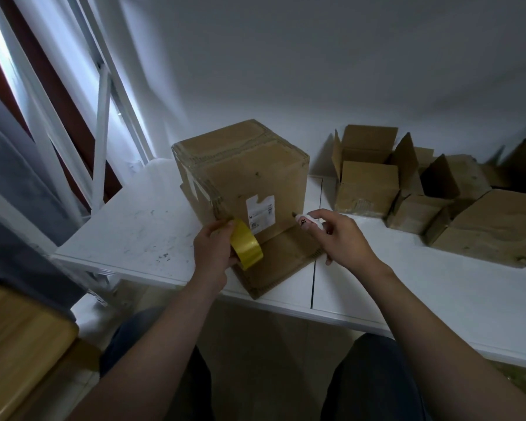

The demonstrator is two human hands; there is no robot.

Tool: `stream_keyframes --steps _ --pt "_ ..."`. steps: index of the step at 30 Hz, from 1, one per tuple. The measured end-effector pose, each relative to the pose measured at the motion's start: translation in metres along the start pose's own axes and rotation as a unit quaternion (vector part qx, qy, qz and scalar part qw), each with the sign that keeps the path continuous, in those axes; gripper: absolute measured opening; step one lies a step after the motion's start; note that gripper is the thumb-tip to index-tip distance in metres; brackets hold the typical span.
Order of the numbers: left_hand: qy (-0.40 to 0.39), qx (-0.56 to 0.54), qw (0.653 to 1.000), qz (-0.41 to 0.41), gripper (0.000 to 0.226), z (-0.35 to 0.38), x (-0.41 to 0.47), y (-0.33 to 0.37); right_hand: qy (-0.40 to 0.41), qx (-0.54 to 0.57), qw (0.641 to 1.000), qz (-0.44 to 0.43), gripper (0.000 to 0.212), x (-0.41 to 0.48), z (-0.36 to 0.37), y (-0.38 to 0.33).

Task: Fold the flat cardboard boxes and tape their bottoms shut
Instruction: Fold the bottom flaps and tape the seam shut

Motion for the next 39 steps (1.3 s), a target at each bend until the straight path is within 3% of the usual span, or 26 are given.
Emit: stream_keyframes --steps 4,10,22,25,29,36,39 --pt "-0.009 0.003 1.000 -0.010 0.033 -0.003 -0.001 0.001 -0.020 0.057 0.998 -0.011 0.013 0.005 0.013 -0.030" --pt "-0.021 -0.004 1.000 -0.014 0.035 -0.013 -0.005 -0.004 -0.047 0.118 0.992 0.011 0.037 0.017 0.036 -0.065" --pt "-0.049 -0.009 0.999 0.001 0.035 -0.021 -0.004 -0.005 -0.036 0.022 0.986 -0.163 0.018 0.026 0.072 -0.100" --pt "-0.051 -0.014 0.999 -0.001 0.030 -0.021 -0.003 -0.004 -0.045 -0.044 0.961 -0.271 0.033 0.025 0.076 -0.103" --pt "-0.050 -0.024 0.998 -0.007 0.030 -0.021 -0.002 -0.005 -0.064 -0.091 0.907 -0.405 0.028 0.028 0.084 -0.104" --pt "-0.045 -0.011 0.999 -0.002 0.024 -0.023 0.004 -0.006 -0.107 -0.128 0.873 -0.458 0.021 0.030 0.095 -0.107" --pt "-0.045 -0.006 0.999 -0.004 0.034 -0.023 0.004 -0.005 -0.111 -0.161 0.868 -0.457 0.021 0.027 0.101 -0.106"
Point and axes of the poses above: each hand's wrist, its own x-axis towards the middle knuckle, its own z-axis out of the palm, y = z × x, the point moved 2 cm from there along x, towards the middle knuckle, and after that the axes turned 13 degrees about y, right-handed, at the moved point
